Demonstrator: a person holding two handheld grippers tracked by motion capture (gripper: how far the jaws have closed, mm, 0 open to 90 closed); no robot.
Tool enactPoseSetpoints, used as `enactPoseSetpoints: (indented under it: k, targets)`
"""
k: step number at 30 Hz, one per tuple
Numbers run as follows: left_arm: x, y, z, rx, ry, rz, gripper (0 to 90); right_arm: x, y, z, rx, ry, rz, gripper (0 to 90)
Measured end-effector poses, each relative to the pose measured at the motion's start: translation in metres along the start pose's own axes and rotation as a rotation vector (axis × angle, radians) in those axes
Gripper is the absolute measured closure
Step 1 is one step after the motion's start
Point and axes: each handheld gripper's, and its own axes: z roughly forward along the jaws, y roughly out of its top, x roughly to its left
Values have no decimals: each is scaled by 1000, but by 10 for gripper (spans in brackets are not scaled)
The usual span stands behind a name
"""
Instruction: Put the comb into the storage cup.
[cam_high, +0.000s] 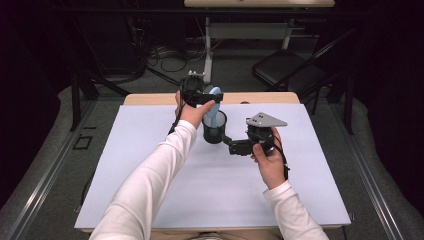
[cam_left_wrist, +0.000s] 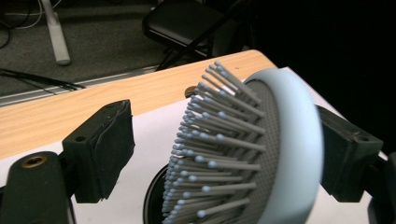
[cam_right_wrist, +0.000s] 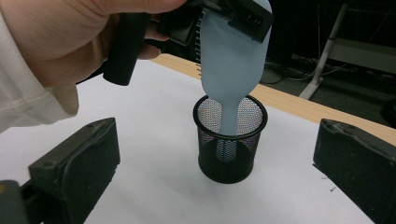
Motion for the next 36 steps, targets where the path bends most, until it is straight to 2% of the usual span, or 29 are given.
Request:
enactPoseSetpoints:
  k: [2, 8, 12, 16, 24, 36]
  targets:
    - [0, 0, 0, -8, -6, -10, 114, 0, 0, 0, 1, 0, 0, 0]
    - [-2, 1, -3, -20, -1, -3, 49, 0, 0, 0, -1, -2, 1, 0]
    - [0, 1, -3, -28, -10, -30, 6, 0, 0, 0, -1, -1, 1, 0]
    - [2, 2, -4, -33, -10, -23, 4, 0, 0, 0, 1, 0, -1, 0]
    - [3, 2, -4, -36, -16, -43, 4, 1, 0, 1, 3, 1, 2, 0]
    - [1, 2, -5, -36, -23, -29, 4, 1, 0, 1, 3, 1, 3, 0]
